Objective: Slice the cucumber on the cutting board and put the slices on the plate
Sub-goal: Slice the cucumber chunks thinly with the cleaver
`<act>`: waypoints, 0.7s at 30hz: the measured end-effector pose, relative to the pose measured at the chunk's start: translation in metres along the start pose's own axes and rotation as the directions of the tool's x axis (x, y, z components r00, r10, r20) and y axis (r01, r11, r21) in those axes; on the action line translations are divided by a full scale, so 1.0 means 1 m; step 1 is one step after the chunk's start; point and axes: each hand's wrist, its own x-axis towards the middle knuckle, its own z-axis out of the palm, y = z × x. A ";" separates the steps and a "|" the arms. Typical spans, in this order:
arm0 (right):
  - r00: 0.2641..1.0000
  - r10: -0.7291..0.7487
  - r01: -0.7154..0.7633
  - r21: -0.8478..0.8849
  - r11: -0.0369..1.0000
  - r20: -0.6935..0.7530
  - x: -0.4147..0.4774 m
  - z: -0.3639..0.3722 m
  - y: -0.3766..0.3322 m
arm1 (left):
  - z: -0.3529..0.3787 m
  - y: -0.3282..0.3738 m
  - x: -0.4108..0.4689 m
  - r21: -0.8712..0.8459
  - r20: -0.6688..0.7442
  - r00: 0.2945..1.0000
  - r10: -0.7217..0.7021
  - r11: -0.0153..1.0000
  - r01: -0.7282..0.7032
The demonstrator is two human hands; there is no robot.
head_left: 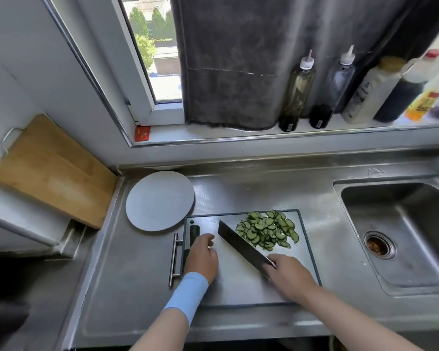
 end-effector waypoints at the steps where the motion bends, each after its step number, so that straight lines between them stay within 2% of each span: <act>1: 1.000 0.013 -0.013 0.000 1.000 -0.023 0.002 -0.001 0.001 | 0.000 -0.001 0.002 0.014 -0.007 1.000 0.004 1.000 -0.004; 3: 0.998 0.027 -0.028 -0.011 1.000 -0.063 0.006 -0.005 0.001 | -0.002 -0.005 0.009 0.082 -0.061 0.998 0.009 0.997 -0.004; 5: 0.994 0.029 -0.033 -0.035 0.999 -0.104 0.009 -0.008 0.000 | -0.006 -0.010 0.014 0.235 -0.122 0.992 0.032 0.972 -0.003; 8: 0.993 0.019 -0.021 -0.014 1.000 -0.114 0.009 -0.008 -0.001 | -0.010 -0.016 0.018 0.385 -0.116 0.993 -0.009 0.921 0.053; 11: 0.997 -0.007 0.007 -0.003 1.000 -0.080 0.002 -0.004 -0.001 | -0.008 -0.017 0.021 0.447 -0.087 0.995 -0.037 0.892 0.072; 16: 0.998 -0.055 0.055 0.016 0.998 0.005 -0.001 0.006 -0.006 | -0.006 -0.014 0.021 0.528 -0.134 0.990 -0.046 0.842 0.111; 21: 0.999 -0.041 0.042 0.024 0.999 -0.035 0.006 0.000 -0.011 | -0.006 -0.010 0.020 0.582 -0.124 0.991 -0.053 0.805 0.116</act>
